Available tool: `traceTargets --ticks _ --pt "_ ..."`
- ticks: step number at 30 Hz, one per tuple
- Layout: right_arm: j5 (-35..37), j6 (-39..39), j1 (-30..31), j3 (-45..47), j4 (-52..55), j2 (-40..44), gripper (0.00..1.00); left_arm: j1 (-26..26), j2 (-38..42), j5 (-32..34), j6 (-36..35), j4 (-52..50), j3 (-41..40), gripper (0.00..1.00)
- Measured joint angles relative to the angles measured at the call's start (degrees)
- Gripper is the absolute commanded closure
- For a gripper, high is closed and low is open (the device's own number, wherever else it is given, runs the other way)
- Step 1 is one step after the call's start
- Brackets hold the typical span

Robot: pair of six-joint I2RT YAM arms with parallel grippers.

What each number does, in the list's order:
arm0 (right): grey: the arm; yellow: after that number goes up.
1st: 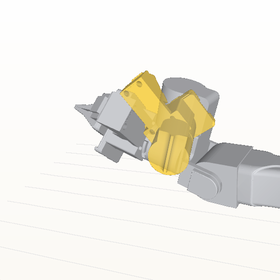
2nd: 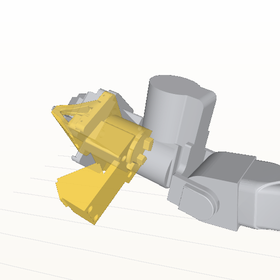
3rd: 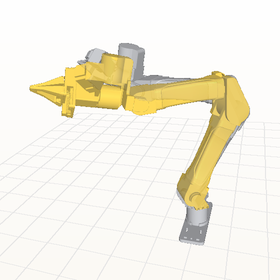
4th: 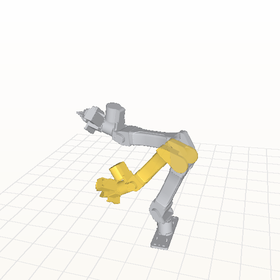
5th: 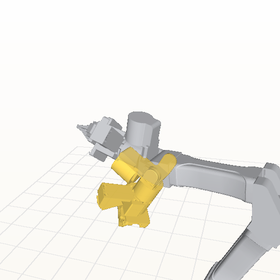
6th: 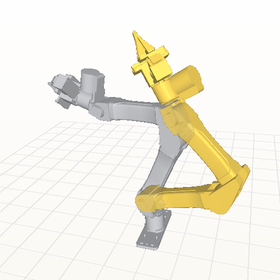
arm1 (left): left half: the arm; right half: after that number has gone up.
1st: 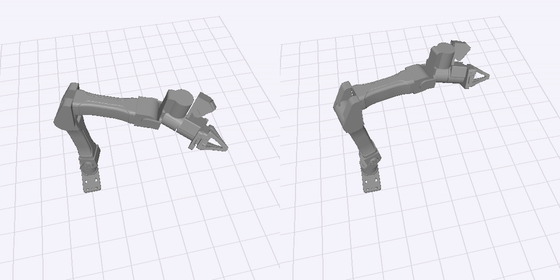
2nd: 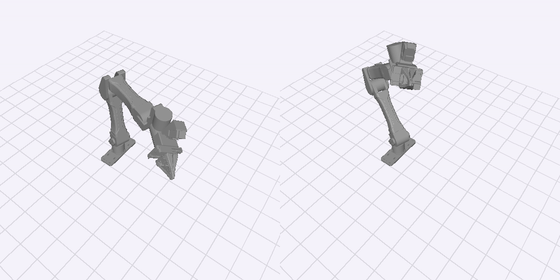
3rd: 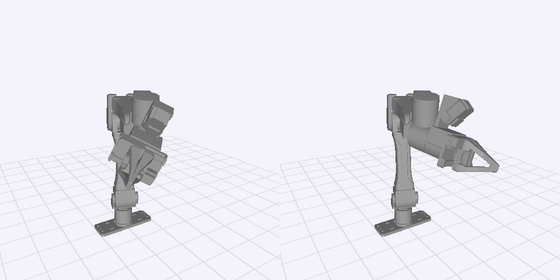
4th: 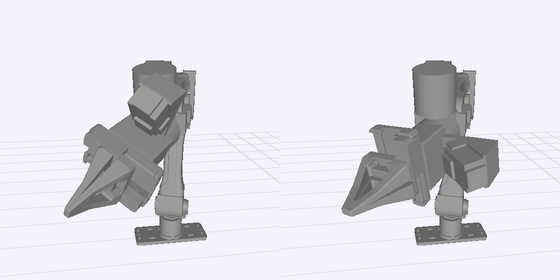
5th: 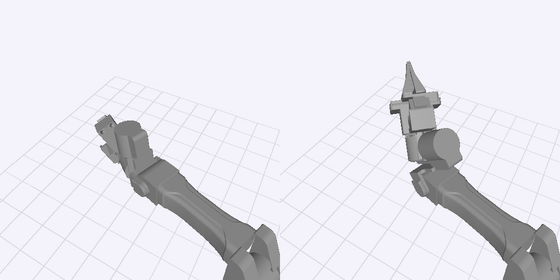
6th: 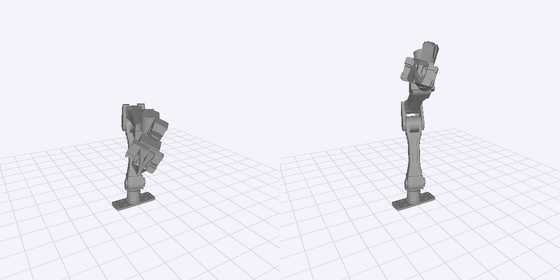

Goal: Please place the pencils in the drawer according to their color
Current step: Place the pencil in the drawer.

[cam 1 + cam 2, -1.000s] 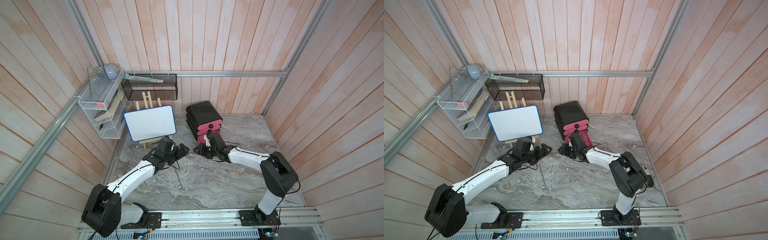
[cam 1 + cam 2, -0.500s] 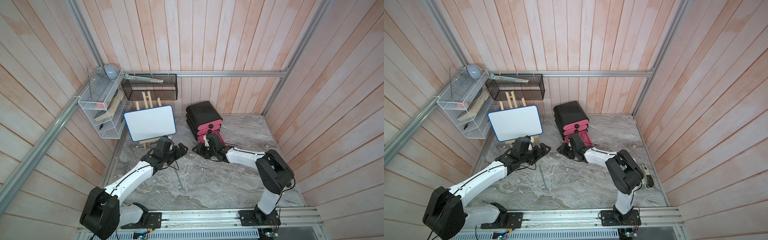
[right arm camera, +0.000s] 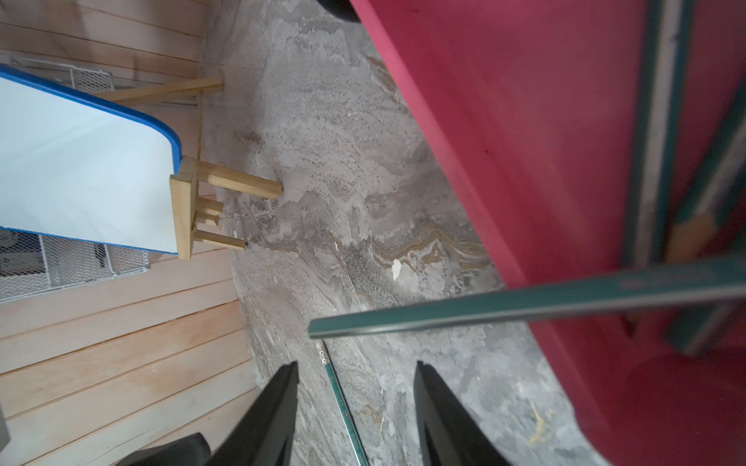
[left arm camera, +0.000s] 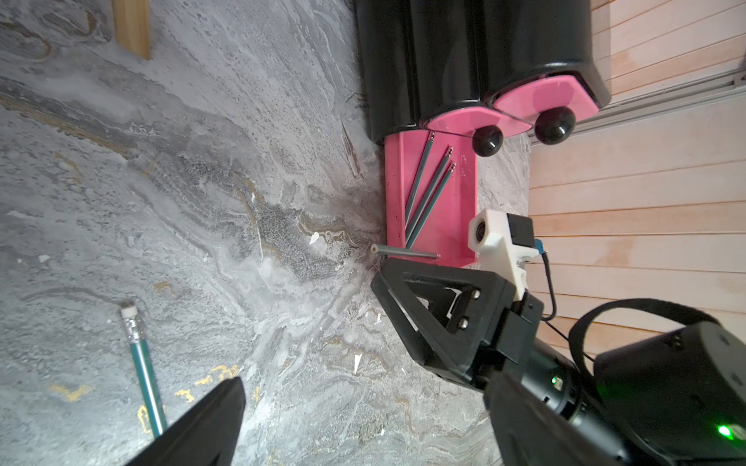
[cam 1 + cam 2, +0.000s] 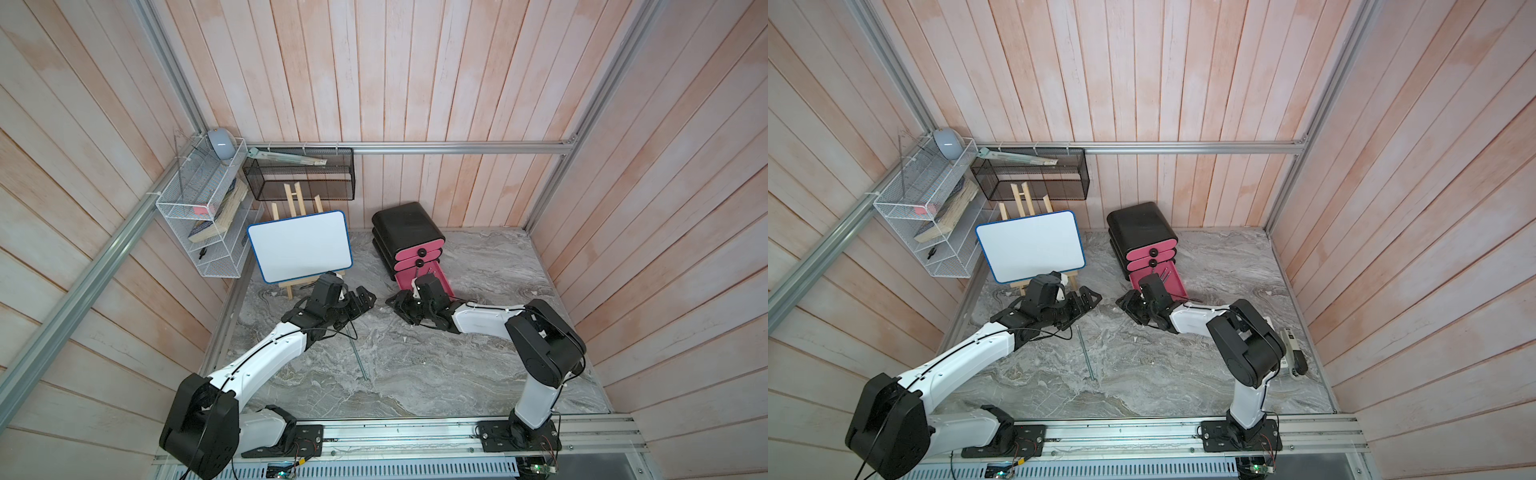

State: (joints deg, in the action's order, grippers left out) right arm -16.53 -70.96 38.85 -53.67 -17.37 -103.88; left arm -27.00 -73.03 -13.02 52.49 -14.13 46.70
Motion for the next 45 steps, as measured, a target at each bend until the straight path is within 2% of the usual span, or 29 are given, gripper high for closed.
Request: traceTargets --ticks 12,18,29,34,45 --pt "1.31 -8.7 -0.83 1.05 -7.26 -2.01 0.5 0.0 0.42 0.0 0.0 0.0 -0.55 0.0" --pt "2.54 -13.35 -1.07 1.46 -10.75 -3.65 0.53 0.0 0.42 -0.02 -0.24 0.02 -0.81 0.0" --pt "3.19 -17.66 -1.14 3.04 -14.34 -5.27 0.88 0.0 0.61 -0.02 -0.42 0.04 -0.83 0.0" --pt "3.1 -17.81 -1.14 4.24 -15.23 -4.9 0.98 0.0 0.61 -0.02 -0.42 0.04 -0.83 0.0" --pt "1.62 -18.82 -1.14 6.99 -15.61 -0.66 1.0 0.0 0.61 0.0 -0.39 0.04 -0.83 0.0"
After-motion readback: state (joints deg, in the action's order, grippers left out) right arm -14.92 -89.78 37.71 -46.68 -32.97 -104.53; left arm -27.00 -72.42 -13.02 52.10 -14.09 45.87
